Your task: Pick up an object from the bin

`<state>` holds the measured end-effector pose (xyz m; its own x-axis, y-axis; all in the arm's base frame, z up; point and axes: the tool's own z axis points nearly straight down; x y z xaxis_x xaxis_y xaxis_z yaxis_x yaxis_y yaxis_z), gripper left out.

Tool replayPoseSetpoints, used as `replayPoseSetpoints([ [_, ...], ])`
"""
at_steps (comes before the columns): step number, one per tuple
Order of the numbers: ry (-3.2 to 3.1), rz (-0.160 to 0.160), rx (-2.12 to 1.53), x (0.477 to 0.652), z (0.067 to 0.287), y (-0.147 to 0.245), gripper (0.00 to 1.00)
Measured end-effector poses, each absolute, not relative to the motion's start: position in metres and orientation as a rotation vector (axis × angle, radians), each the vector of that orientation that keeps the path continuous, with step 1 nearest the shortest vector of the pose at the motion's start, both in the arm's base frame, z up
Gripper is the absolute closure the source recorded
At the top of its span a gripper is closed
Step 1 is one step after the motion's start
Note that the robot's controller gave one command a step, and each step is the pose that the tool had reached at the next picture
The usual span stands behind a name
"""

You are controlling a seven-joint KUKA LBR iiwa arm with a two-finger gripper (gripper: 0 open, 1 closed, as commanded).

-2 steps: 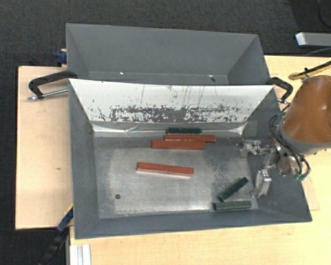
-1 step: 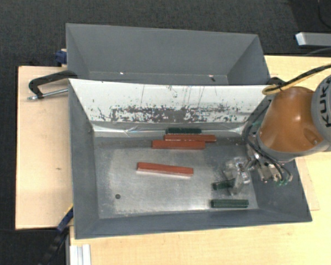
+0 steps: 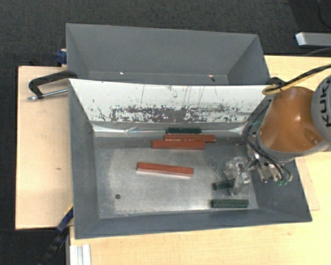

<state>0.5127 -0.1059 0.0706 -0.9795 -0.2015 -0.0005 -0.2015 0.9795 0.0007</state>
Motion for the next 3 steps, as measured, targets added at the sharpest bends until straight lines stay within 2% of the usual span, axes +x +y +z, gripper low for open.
replayPoseSetpoints([
  [1, 3.118, -0.001, -0.332, 0.562, 0.186, -0.114, 1.0],
  [2, 3.118, -0.001, -0.332, 0.562, 0.186, -0.114, 1.0],
  [3, 3.119, -0.001, -0.315, 0.563, 0.239, -0.11, 1.0],
])
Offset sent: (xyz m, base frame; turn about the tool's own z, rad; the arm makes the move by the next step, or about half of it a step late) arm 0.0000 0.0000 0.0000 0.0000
